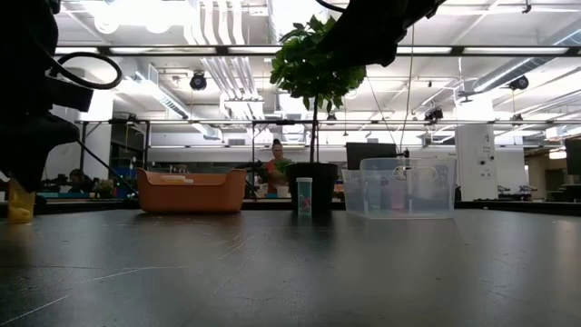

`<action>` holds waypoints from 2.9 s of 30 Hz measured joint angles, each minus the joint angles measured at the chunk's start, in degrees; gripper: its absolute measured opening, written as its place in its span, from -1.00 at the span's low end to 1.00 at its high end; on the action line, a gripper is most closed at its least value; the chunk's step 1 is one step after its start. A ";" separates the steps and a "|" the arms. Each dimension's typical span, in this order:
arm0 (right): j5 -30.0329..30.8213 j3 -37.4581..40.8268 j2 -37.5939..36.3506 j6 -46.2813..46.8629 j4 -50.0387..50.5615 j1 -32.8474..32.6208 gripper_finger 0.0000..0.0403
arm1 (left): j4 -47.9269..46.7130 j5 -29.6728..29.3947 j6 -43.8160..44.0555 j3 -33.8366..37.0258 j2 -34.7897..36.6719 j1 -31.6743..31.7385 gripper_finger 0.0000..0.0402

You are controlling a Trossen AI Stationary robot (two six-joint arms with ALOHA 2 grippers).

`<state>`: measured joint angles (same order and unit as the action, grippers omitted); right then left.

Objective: Pick and place medicine bottles into bin by pill shape (circle, oval)
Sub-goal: Put the orange capsule pill bottle into the transparent bin

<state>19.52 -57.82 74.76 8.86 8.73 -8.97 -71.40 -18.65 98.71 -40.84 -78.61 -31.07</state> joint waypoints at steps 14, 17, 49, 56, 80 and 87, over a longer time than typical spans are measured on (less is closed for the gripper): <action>-0.01 0.00 0.02 -0.04 0.06 0.00 0.47 | 2.39 -2.34 -1.61 0.17 0.00 0.00 0.07; -0.01 0.00 0.02 -0.07 0.05 0.00 0.47 | 2.37 -2.32 -1.63 0.25 -0.01 0.00 -0.04; -0.17 0.82 -11.25 6.16 23.65 -1.90 0.47 | 45.19 -8.95 -61.85 -18.02 -7.62 13.35 -0.52; -0.29 4.22 -14.53 7.12 25.33 -4.23 0.47 | 46.60 -5.82 -79.28 -32.40 -20.31 17.23 -0.52; -1.62 16.91 -4.00 -9.84 -12.46 -9.53 0.47 | 60.34 -5.38 -98.00 -36.54 -23.45 17.51 -0.51; -1.45 16.02 -2.91 -9.67 -12.55 -9.06 0.24 | 60.89 -5.40 -97.98 -36.39 -23.45 17.51 -0.51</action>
<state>18.06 -41.80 71.85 -0.81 -3.81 -18.03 -10.52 -24.05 0.73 -77.23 -102.06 -13.56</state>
